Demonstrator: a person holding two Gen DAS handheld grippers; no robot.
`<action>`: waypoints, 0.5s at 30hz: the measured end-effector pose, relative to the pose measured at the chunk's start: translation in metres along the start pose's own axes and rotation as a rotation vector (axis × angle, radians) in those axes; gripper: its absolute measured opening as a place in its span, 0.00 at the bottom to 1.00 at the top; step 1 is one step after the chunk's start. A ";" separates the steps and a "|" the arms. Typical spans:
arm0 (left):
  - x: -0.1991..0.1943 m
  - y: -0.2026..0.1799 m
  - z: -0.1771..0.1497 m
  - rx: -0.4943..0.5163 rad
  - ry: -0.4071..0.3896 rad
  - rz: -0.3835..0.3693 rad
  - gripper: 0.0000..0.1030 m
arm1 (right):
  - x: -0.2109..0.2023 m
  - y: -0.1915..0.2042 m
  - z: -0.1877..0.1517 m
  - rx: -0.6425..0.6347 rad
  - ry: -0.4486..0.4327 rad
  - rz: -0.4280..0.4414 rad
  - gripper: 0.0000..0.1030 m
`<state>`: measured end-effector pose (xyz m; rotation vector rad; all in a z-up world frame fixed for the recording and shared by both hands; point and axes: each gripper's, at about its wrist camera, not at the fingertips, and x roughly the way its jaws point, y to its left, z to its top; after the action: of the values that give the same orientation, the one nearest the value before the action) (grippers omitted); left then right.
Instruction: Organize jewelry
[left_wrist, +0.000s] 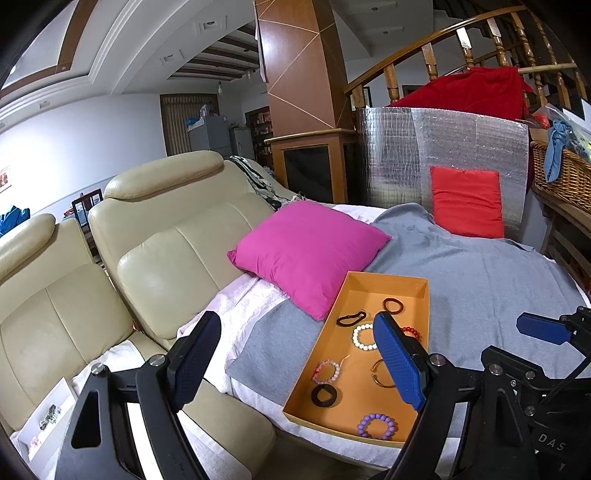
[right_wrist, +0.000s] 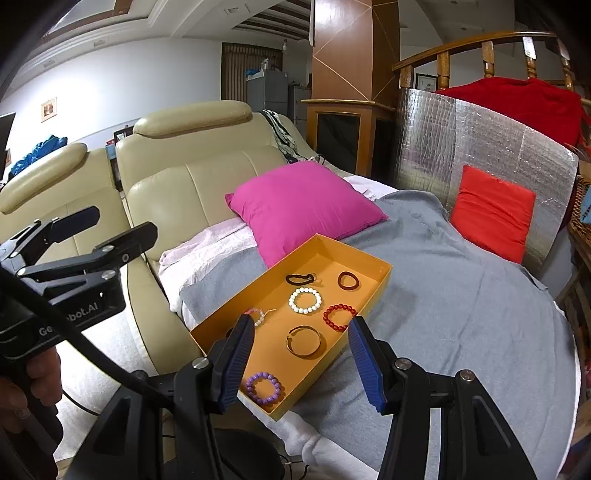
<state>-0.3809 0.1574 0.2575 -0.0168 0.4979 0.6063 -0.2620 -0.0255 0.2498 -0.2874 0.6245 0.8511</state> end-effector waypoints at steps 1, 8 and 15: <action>0.001 0.000 0.000 -0.001 0.002 0.001 0.82 | 0.001 0.000 0.000 0.002 0.002 0.000 0.55; 0.005 0.003 -0.002 -0.008 0.010 0.000 0.82 | 0.006 0.000 0.001 0.010 0.014 0.003 0.55; 0.009 0.004 -0.004 -0.012 0.017 -0.006 0.82 | 0.008 0.002 0.002 0.006 0.018 -0.002 0.56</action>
<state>-0.3786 0.1649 0.2505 -0.0349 0.5100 0.6041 -0.2584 -0.0185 0.2460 -0.2906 0.6433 0.8456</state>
